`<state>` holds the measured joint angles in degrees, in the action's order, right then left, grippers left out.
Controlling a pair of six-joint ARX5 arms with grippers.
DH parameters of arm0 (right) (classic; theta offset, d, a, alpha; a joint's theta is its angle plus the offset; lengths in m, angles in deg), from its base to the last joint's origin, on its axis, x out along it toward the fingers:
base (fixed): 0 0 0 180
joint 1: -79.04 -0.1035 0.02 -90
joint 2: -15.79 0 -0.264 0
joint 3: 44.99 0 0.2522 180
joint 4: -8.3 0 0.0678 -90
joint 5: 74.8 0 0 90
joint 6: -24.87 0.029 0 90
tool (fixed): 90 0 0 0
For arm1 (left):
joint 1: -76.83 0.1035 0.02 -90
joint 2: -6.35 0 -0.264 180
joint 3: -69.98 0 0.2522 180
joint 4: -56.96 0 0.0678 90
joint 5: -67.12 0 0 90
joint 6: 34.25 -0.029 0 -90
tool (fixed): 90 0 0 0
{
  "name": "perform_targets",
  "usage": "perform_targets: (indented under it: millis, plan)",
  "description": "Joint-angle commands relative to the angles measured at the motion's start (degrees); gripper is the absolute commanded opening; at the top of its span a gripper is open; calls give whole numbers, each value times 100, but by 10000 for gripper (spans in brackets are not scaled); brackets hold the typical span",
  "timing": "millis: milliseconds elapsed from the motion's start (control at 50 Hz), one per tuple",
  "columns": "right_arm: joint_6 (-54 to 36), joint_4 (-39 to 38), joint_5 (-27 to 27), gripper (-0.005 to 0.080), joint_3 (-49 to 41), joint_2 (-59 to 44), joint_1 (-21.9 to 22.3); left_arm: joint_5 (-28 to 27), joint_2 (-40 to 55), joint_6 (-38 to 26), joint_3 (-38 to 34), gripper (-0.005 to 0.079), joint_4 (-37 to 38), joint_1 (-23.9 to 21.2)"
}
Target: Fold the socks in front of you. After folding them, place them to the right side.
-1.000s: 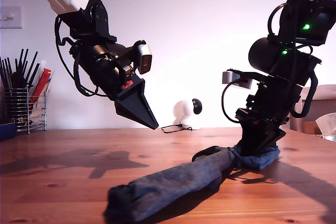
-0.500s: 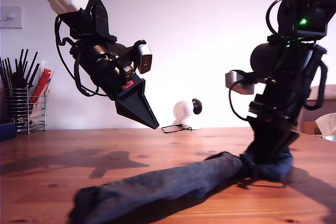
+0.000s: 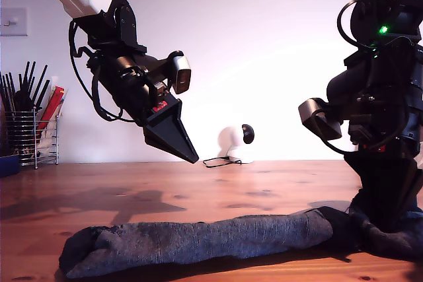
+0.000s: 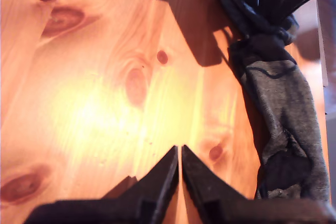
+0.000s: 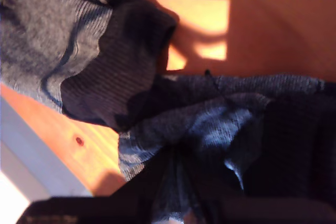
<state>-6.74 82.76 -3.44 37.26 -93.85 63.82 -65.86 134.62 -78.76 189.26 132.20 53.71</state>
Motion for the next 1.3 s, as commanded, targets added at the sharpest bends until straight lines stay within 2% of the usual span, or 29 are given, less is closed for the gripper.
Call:
perform_targets:
  millis: [0, 340, 400, 500, 560, 720, 840, 1280]
  plan:
    - [-31, 26, 76, -13, -195, 175, -61, -11, -79, -4, -125, -20, -15, 11]
    - [654, -35, -44, 0, 76, 671, -61, -13, -79, -4, -125, -20, -22, 11]
    - [798, -125, -210, 57, 76, 671, -63, -15, -79, -2, -125, -19, -22, 11]
    - [994, -208, -494, 234, 76, 671, -94, -20, -79, 13, -125, -20, -22, 11]
    - [1102, -337, -555, 281, 76, 671, -114, -28, -79, 15, -122, -20, -17, 11]
    - [1237, -560, -557, 286, 76, 651, -271, -28, -79, 20, -122, -20, 4, 11]
    - [1370, -686, -590, 324, 76, 564, -334, -31, -79, 103, -122, -20, 24, 9]
    - [1373, -824, -640, 323, 74, 326, -350, -28, -79, 101, -125, -20, 125, 9]
